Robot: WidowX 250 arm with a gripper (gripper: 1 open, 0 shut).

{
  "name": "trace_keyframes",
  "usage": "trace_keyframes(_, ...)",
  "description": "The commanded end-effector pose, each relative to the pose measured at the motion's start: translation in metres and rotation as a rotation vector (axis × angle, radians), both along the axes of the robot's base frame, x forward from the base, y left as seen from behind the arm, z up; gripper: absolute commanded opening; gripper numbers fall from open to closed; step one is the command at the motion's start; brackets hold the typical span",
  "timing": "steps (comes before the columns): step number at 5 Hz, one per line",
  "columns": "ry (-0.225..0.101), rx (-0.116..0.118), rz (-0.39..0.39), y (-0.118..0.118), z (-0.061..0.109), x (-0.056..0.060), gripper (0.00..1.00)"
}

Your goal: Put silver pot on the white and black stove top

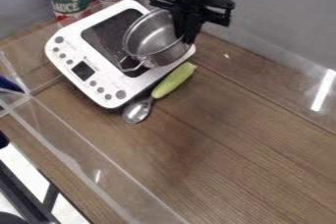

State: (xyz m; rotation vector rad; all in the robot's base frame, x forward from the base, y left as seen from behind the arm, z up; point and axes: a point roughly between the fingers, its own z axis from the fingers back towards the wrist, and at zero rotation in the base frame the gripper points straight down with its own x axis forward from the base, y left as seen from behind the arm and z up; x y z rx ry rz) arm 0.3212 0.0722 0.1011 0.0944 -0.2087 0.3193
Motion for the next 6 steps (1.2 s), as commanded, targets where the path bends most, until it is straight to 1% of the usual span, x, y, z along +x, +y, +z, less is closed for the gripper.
trace_keyframes(1,-0.055,0.019,0.009,-0.002,0.013,-0.001,0.0)
trace_keyframes(2,-0.064,0.02,0.004,-0.013,0.011,-0.006,0.0)
trace_keyframes(4,-0.099,0.03,-0.075,0.014,0.015,-0.01,0.0)
trace_keyframes(6,-0.101,0.047,0.006,0.024,0.007,-0.011,0.0)
